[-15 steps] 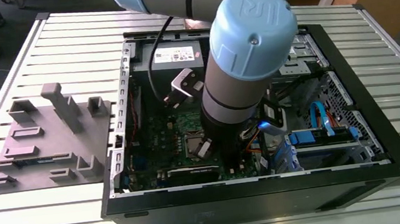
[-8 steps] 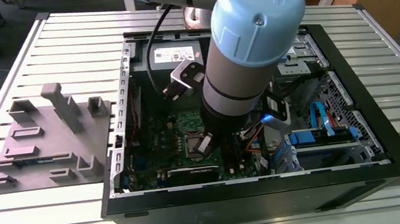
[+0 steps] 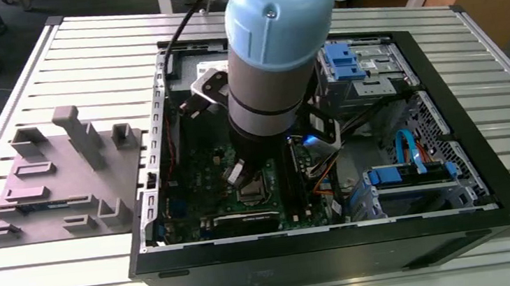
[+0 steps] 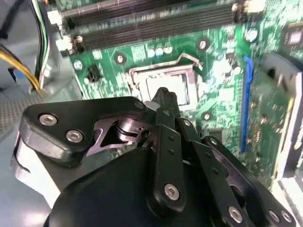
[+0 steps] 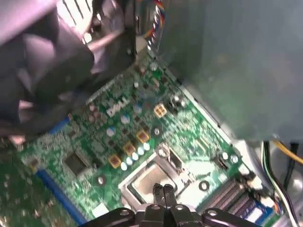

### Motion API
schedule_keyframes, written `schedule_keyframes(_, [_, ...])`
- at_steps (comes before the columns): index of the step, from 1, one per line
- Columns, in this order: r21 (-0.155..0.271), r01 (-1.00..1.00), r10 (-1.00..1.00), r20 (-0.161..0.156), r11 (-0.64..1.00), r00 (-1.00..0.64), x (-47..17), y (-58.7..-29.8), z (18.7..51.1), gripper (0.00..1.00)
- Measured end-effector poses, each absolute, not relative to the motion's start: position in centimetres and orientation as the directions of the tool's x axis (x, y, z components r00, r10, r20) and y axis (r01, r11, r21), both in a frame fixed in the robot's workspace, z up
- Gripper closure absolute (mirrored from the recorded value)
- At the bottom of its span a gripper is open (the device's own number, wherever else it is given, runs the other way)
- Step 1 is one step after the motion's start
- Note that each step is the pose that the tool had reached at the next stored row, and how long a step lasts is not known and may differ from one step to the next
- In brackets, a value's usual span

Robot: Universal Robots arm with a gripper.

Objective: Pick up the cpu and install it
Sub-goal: 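Install the first cpu locking lever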

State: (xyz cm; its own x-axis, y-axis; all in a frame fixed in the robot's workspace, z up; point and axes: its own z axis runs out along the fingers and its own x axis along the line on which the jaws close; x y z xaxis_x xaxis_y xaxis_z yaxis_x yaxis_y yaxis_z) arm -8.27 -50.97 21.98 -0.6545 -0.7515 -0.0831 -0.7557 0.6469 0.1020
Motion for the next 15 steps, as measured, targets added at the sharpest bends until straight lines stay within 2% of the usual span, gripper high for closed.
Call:
schedule_keyframes(4, [0.1,-0.756,-0.752,-0.083,0.647,-0.654,-8.3,-50.9,23.2,0.89])
schedule_keyframes(15, [0.097,-0.756,-0.752,-0.08,0.647,-0.654,-8.3,-50.9,23.3,0.89])
